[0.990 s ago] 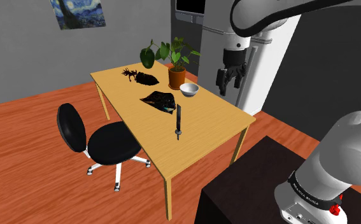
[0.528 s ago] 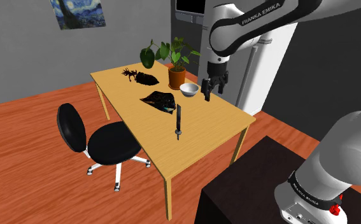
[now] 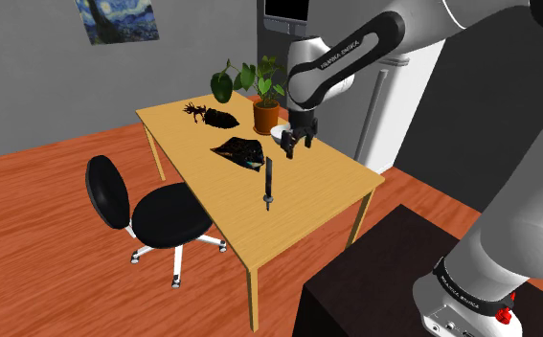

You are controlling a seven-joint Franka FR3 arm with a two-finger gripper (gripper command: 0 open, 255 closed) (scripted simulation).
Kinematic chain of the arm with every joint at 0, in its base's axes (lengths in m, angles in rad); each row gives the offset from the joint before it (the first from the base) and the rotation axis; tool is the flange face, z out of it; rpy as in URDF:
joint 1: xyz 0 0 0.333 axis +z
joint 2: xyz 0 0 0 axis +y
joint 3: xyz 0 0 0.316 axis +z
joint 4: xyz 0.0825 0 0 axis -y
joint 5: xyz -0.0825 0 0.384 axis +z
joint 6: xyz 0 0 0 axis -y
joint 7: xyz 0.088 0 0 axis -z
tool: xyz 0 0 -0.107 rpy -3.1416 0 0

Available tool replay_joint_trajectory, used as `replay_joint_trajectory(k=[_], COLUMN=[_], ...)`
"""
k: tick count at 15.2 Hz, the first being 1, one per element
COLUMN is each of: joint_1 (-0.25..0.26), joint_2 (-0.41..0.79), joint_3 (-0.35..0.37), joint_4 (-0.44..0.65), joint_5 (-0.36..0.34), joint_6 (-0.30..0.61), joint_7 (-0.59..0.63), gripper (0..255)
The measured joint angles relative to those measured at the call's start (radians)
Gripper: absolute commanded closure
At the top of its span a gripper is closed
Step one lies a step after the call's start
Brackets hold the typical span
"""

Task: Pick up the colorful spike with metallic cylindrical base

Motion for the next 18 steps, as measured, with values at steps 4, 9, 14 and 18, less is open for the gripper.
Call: replay_joint_trajectory(k=[4, 9, 14, 18], joint_1=[0.004, 0.019, 0.027, 0.027], joint_2=[0.145, 0.328, 0.446, 0.485], joint_3=[0.0, -0.002, -0.006, -0.01], joint_4=[0.108, 0.266, 0.361, 0.364], joint_5=[-0.022, -0.049, -0.064, -0.068], joint_6=[0.061, 0.114, 0.153, 0.19], joint_7=[0.0, 0.008, 0.009, 0.011], gripper=[0, 0, 0, 0])
